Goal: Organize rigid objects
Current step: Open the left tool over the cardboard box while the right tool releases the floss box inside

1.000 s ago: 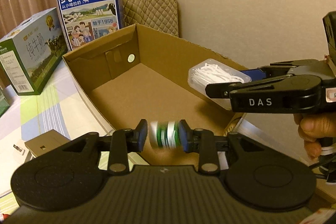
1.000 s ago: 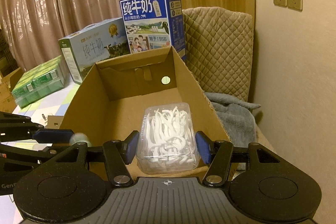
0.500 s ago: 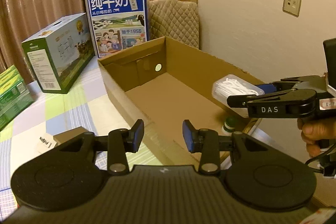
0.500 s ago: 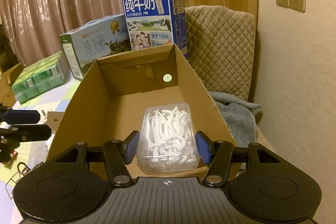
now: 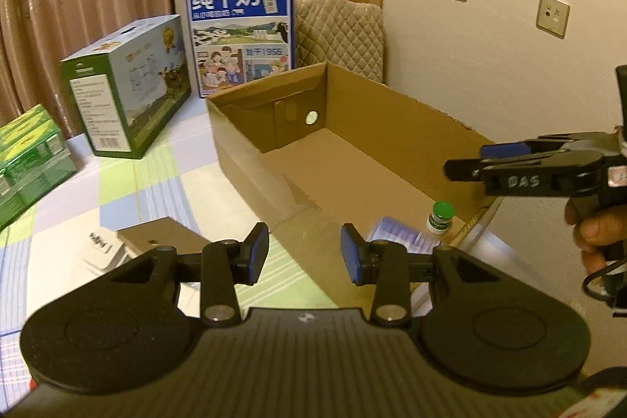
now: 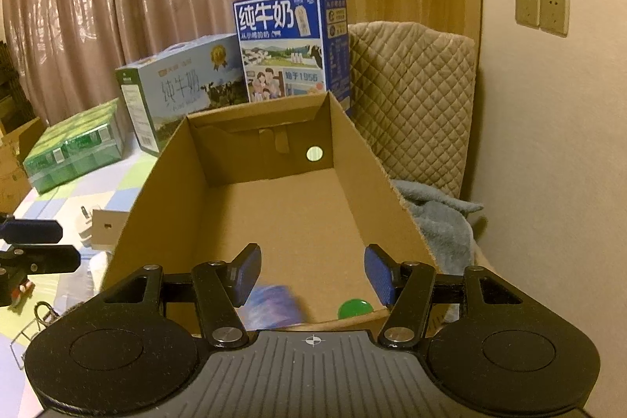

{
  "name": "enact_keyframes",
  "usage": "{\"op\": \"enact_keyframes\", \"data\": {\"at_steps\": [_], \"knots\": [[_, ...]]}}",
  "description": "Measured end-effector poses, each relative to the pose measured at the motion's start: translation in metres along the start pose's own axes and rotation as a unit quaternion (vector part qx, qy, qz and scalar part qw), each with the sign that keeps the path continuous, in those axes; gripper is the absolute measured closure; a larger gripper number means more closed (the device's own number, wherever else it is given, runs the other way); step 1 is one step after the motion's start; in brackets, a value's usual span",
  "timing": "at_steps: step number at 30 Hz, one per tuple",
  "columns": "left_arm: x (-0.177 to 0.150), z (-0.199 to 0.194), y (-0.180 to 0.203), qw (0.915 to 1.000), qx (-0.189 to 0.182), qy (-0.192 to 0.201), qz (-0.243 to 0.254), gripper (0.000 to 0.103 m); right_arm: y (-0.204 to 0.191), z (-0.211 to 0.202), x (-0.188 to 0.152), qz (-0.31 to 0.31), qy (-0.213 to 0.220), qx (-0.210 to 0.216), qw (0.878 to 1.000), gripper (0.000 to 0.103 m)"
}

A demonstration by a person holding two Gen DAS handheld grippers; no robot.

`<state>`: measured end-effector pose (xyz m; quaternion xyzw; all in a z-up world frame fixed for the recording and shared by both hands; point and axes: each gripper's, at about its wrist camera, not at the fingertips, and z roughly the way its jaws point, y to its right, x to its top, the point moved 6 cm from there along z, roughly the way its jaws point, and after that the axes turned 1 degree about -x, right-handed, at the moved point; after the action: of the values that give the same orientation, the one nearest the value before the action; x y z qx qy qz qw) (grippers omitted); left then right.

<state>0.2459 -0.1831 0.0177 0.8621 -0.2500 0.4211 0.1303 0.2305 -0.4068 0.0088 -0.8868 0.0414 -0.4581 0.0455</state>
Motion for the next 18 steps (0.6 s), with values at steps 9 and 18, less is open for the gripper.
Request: {"op": "enact_keyframes", "data": {"at_steps": [9,18], "knots": [[-0.009,-0.046,-0.034,0.999,0.038,0.012,-0.019,0.068,-0.035,-0.052,0.023,0.0,0.043,0.025,0.999,0.046],[-0.04,-0.104,-0.086,0.9942,0.095,0.014,-0.048,0.065,-0.111,-0.101,0.027,-0.008,0.077,0.089,0.993,0.039]]}}
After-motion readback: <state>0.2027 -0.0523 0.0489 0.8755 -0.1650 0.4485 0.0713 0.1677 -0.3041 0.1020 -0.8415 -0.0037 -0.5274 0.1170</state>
